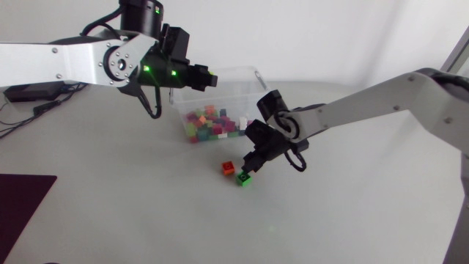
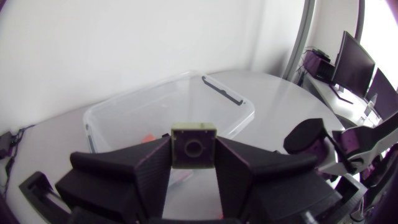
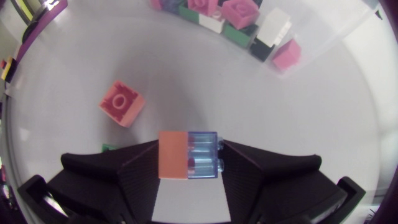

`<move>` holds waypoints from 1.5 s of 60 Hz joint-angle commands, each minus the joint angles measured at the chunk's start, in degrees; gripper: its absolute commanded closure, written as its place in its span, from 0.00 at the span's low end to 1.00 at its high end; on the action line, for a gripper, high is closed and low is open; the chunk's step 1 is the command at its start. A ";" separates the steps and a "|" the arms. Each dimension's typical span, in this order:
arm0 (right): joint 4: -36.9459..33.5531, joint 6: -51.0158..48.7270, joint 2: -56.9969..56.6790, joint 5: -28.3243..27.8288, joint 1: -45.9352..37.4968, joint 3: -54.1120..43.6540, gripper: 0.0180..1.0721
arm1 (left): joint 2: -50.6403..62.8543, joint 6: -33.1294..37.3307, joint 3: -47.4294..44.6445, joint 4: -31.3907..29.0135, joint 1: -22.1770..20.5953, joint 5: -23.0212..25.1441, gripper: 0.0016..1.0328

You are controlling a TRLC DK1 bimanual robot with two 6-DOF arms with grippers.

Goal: Place the duplo bricks in the container

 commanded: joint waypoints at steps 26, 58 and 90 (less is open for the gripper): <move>-7.60 1.99 -17.25 -2.54 -2.64 2.73 0.71 | 16.30 -4.49 14.68 6.97 2.70 -6.83 0.41; -3.91 10.51 -14.35 -3.16 -1.85 16.88 0.71 | -4.62 0.08 -7.12 10.83 7.10 -2.61 0.07; 4.18 13.94 0.77 1.50 2.55 30.24 0.70 | -10.94 21.52 -23.20 -4.02 4.99 12.42 0.10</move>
